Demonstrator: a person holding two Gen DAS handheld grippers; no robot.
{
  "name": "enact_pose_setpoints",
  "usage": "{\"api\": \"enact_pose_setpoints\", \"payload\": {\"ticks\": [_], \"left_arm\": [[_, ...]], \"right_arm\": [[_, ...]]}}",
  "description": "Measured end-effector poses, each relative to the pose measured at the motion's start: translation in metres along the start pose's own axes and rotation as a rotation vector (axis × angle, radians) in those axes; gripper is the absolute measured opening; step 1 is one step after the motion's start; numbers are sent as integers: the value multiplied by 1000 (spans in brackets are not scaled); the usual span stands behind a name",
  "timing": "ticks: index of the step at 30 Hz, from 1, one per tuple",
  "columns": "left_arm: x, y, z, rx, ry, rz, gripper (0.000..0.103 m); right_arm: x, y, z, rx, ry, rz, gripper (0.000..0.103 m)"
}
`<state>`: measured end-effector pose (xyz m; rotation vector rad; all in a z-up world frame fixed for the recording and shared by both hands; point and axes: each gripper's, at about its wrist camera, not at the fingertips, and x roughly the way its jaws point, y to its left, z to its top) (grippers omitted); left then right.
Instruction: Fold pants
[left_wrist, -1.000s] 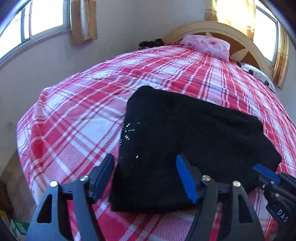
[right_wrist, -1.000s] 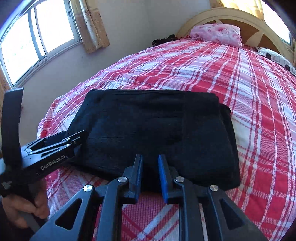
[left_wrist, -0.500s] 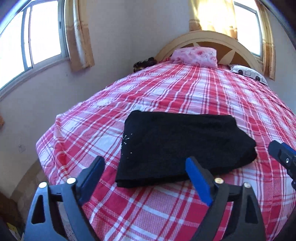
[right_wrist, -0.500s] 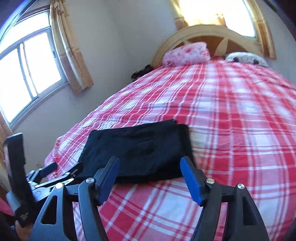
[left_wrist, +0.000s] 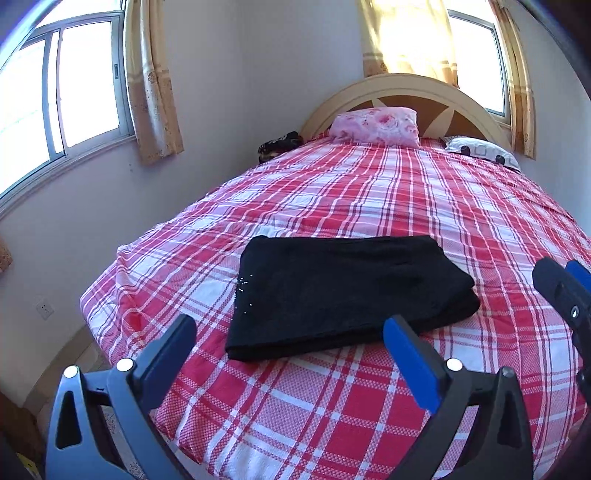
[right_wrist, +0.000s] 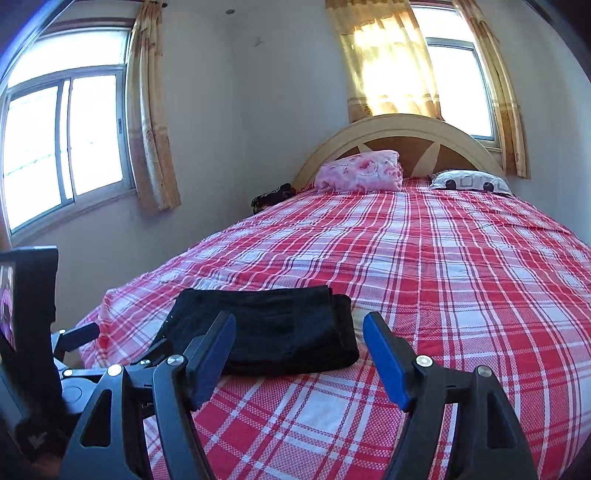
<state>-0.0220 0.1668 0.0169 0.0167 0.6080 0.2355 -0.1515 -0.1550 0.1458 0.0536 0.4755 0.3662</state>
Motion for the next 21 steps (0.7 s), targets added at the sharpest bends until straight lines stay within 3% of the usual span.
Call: {"api": "enact_pose_setpoints", "payload": {"ticks": [21], "left_arm": [[-4, -4, -2, 21, -16, 38, 103]], "right_arm": [[4, -13, -5, 100, 50, 13, 73]]}}
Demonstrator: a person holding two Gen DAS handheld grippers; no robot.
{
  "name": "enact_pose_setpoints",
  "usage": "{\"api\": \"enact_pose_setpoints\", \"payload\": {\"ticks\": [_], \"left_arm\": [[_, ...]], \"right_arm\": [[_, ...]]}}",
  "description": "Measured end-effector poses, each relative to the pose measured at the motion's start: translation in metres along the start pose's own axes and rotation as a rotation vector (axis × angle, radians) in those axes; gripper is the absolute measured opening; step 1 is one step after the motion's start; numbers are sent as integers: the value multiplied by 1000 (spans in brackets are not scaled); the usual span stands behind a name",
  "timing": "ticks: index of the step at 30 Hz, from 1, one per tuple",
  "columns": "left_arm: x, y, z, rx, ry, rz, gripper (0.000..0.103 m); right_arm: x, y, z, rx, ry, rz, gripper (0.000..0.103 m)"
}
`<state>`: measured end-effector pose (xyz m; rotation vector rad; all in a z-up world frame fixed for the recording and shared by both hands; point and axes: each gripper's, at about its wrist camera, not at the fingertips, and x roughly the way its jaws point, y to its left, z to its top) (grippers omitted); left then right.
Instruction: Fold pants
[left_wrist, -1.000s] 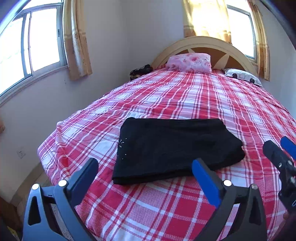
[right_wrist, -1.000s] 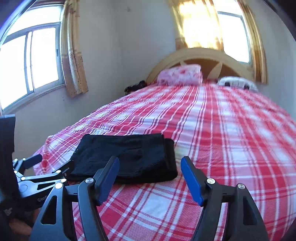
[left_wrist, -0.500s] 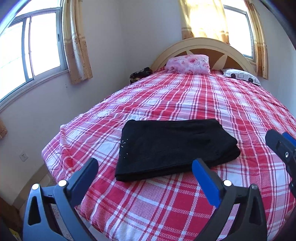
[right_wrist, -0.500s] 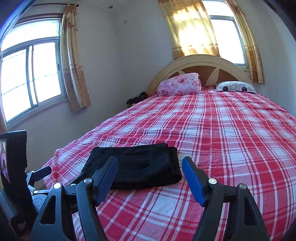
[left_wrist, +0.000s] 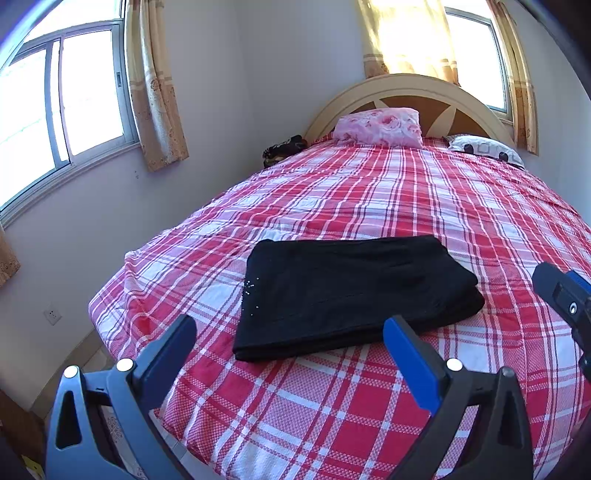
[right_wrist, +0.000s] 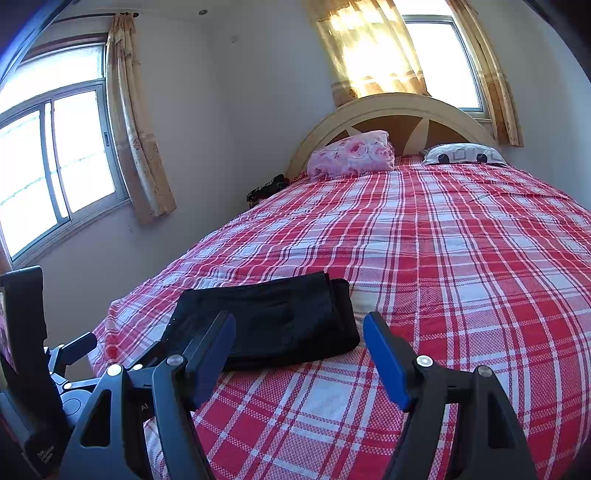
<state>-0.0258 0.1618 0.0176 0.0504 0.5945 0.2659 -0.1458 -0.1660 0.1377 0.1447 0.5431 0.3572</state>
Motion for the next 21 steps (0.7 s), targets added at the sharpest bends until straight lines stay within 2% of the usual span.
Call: {"api": "enact_pose_setpoints", "payload": {"ticks": [21], "left_arm": [[6, 0, -2, 1, 25, 11, 103]], "right_arm": [[5, -6, -3, 34, 25, 6, 73]]}}
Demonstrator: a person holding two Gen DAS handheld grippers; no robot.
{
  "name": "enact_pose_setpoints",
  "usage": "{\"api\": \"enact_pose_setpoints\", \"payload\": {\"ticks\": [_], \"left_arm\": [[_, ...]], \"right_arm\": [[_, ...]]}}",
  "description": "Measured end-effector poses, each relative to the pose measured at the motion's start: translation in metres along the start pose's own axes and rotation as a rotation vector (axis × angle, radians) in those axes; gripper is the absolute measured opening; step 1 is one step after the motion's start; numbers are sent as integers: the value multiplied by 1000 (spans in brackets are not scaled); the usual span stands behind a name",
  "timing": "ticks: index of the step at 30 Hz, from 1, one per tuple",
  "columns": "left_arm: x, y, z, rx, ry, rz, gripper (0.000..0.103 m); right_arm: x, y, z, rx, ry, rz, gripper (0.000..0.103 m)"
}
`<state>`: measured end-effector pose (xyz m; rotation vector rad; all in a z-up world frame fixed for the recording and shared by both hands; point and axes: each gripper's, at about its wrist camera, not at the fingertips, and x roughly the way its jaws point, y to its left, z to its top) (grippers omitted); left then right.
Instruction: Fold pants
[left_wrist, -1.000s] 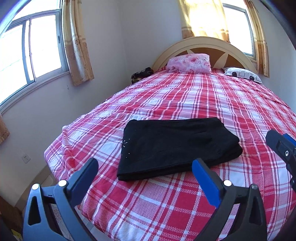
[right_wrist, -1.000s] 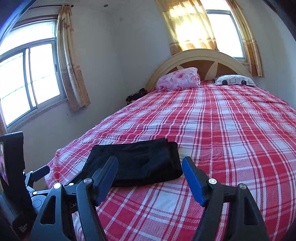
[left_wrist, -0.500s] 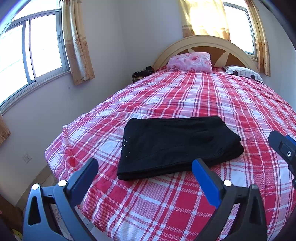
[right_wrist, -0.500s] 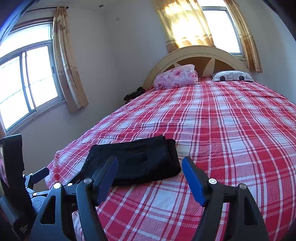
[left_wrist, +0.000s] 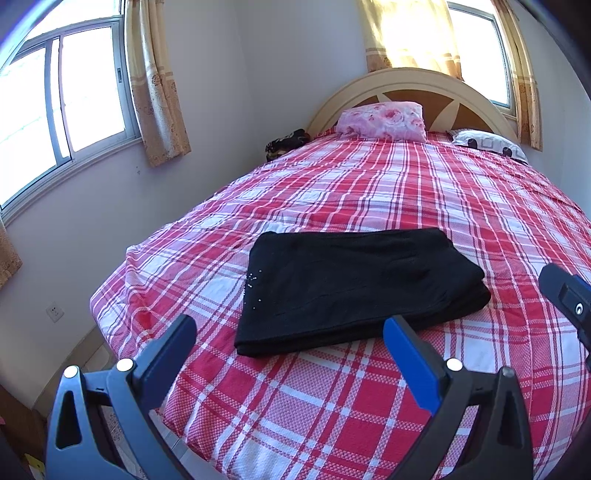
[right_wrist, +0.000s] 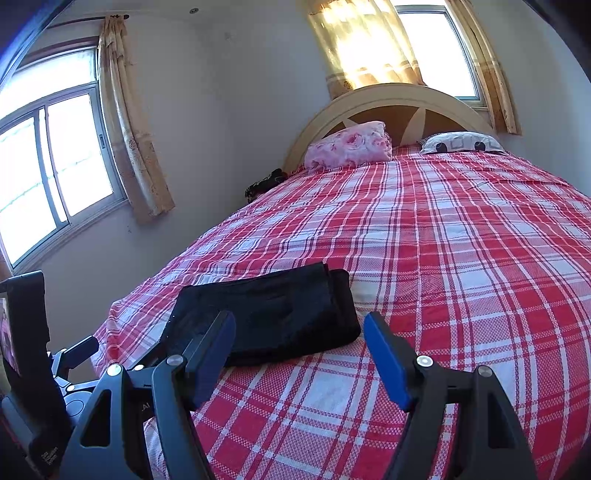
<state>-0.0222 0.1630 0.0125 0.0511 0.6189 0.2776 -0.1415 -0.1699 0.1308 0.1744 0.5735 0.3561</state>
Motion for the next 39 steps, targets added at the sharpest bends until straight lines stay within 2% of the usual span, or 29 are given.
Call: {"api": "enact_pose_setpoints", "payload": {"ticks": [20, 33, 39], "left_arm": [[0, 0, -2, 2, 7, 6, 103], [2, 0, 1, 16, 12, 39, 103], [6, -1, 1, -14, 43, -19, 103]], "right_arm": [[1, -1, -2, 3, 5, 3, 73], [0, 1, -3, -1, 3, -8, 74], [0, 2, -4, 0, 9, -13, 74]]}}
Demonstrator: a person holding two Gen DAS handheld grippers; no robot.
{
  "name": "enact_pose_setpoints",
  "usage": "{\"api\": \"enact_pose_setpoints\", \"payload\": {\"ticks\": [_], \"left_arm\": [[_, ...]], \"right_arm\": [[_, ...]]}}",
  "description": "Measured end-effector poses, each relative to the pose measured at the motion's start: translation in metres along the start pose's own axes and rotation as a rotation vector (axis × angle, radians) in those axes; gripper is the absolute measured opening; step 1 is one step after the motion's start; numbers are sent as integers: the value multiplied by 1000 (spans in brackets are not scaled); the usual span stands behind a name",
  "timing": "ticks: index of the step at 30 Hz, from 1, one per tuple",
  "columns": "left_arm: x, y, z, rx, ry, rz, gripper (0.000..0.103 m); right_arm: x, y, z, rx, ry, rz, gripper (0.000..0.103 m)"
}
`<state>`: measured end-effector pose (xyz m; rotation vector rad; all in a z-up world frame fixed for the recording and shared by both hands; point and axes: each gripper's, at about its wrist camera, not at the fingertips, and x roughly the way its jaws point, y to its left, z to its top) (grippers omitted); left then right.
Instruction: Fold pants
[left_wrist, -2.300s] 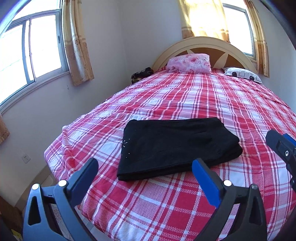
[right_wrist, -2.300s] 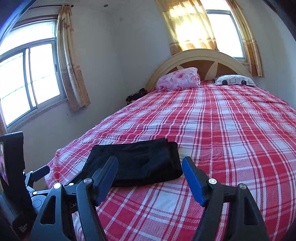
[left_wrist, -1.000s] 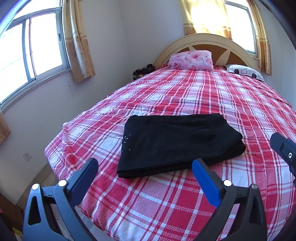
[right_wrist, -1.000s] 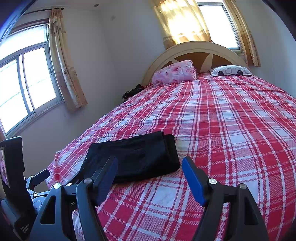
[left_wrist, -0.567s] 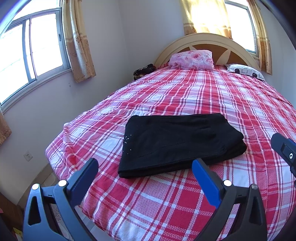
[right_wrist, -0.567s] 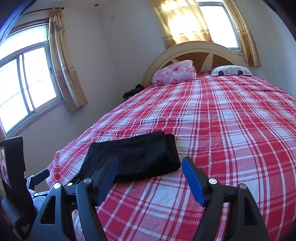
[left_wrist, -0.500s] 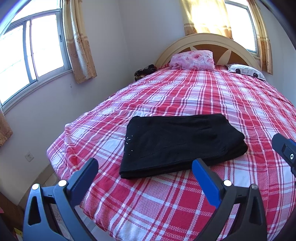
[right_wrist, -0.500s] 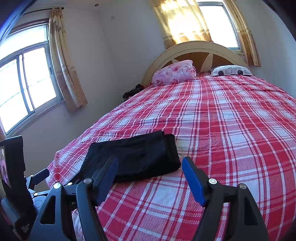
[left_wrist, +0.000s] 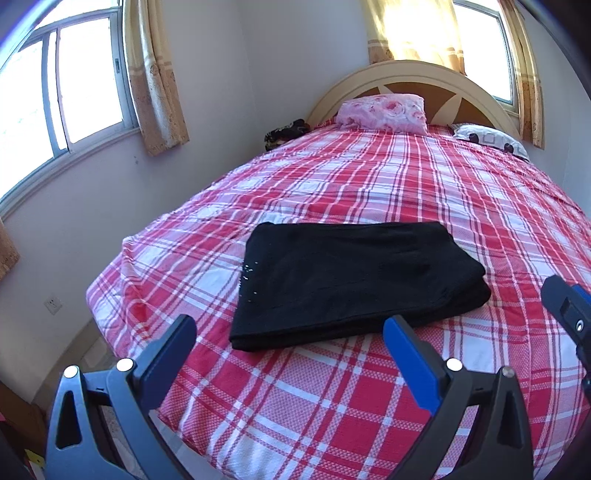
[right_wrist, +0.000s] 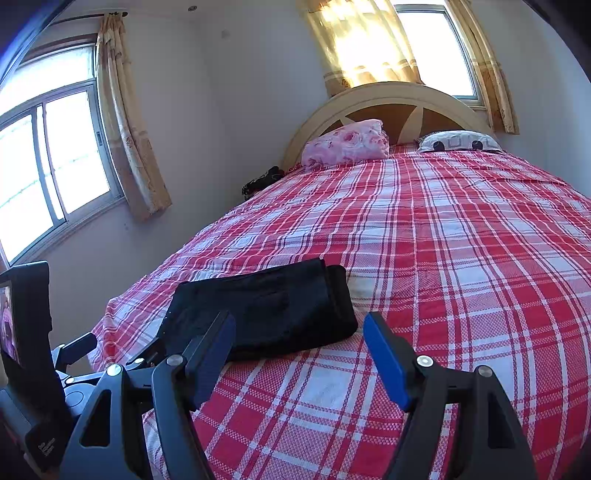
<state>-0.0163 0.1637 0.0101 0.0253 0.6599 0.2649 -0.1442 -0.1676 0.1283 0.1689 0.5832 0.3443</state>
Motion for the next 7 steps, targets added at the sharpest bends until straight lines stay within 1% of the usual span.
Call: {"api": "enact_pose_setpoints", "payload": {"ticks": [7], "left_arm": [[3, -10, -2, 21, 20, -18, 103]], "right_arm": [[-1, -2, -1, 7, 0, -10, 74]]}}
